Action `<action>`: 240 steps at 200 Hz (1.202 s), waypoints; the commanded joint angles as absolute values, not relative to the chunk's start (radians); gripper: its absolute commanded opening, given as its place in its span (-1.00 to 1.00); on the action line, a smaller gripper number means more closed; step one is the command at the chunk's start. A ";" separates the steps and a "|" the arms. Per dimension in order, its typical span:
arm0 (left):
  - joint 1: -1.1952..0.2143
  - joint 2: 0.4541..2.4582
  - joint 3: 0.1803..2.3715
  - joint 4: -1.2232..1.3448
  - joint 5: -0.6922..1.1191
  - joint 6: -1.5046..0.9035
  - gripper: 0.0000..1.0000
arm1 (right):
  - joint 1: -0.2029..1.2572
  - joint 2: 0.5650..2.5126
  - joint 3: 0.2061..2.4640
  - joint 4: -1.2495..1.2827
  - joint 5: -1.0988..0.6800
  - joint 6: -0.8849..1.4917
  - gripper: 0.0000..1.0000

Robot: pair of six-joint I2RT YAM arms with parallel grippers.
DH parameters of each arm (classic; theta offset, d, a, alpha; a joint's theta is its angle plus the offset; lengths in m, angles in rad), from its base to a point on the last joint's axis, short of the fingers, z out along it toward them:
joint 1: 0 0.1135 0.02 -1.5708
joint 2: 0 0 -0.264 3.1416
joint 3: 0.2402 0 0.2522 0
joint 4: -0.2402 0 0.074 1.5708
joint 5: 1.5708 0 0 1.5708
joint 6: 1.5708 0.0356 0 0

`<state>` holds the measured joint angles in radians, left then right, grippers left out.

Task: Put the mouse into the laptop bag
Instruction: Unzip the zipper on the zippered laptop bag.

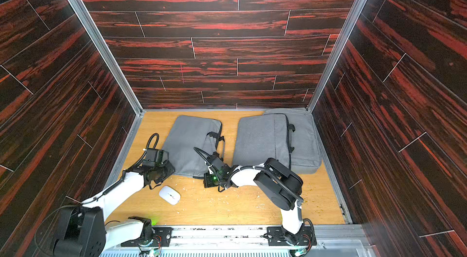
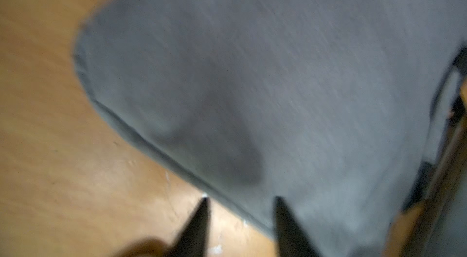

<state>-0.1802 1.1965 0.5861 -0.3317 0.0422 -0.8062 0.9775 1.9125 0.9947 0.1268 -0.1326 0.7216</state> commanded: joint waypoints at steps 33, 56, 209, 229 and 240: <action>-0.258 1.075 0.462 -0.395 0.027 -0.865 0.56 | 0.979 1.961 1.072 0.119 -0.177 0.709 -1.00; -0.258 1.105 0.458 -0.368 -0.003 -0.870 0.64 | 0.982 1.954 1.068 0.121 -0.182 0.707 -1.00; -0.190 1.365 0.589 -0.259 -0.093 -0.836 0.07 | 1.078 2.003 1.122 0.075 -0.195 0.669 -1.00; -0.156 1.351 0.593 -0.281 -0.098 -0.811 0.23 | 1.094 2.025 1.145 0.083 -0.213 0.672 -1.00; -0.142 1.341 0.599 -0.299 -0.100 -0.795 0.30 | 1.096 2.034 1.151 0.082 -0.217 0.675 -1.00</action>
